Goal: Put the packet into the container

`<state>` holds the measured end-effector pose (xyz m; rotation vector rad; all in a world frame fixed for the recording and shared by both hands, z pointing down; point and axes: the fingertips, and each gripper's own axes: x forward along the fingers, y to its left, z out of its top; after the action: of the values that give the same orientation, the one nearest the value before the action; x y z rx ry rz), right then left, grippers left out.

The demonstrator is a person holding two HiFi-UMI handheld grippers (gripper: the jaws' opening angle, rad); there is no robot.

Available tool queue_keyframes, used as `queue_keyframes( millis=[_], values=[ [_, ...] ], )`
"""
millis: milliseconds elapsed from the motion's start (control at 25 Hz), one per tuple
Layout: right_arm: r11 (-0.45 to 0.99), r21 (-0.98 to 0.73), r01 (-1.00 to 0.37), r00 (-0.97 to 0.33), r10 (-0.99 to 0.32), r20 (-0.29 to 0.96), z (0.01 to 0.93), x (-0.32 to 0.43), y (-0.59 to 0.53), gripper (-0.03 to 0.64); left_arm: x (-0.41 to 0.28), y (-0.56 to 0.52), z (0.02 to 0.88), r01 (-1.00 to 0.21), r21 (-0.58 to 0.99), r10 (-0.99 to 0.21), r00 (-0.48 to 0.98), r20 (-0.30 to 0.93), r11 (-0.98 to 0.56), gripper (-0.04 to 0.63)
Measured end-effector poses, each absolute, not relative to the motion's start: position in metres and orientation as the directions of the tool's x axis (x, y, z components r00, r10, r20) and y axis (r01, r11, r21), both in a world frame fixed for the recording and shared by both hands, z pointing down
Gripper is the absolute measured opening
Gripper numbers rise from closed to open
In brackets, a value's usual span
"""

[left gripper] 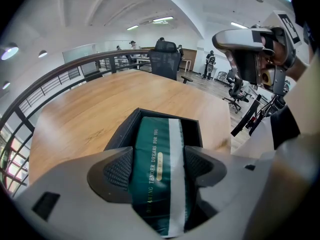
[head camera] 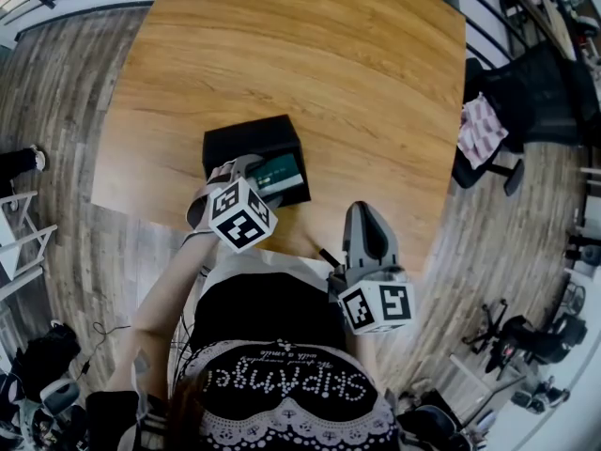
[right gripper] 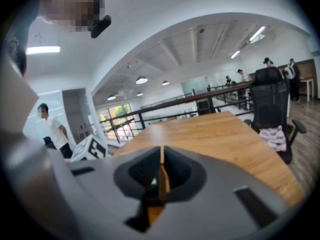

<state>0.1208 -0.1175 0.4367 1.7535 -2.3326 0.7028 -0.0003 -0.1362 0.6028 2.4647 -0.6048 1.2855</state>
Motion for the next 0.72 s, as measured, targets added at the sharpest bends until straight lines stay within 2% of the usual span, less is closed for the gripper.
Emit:
queue_keyframes(
  millis=[520,720],
  values=[
    [0.224,-0.282,-0.933,-0.322,-0.87,0.373,0.434,0.12,-0.114,0.041,-0.001,-0.136,0.6,-0.5,0.063,-0.239,0.517,0.822,-0.864,0.341],
    [0.233,-0.281,-0.931,-0.329,-0.869,0.37,0.433,0.118,-0.111,0.041,-0.003,-0.138,0.586,-0.536,0.097,-0.263,0.554,0.79,-0.839,0.341]
  ],
)
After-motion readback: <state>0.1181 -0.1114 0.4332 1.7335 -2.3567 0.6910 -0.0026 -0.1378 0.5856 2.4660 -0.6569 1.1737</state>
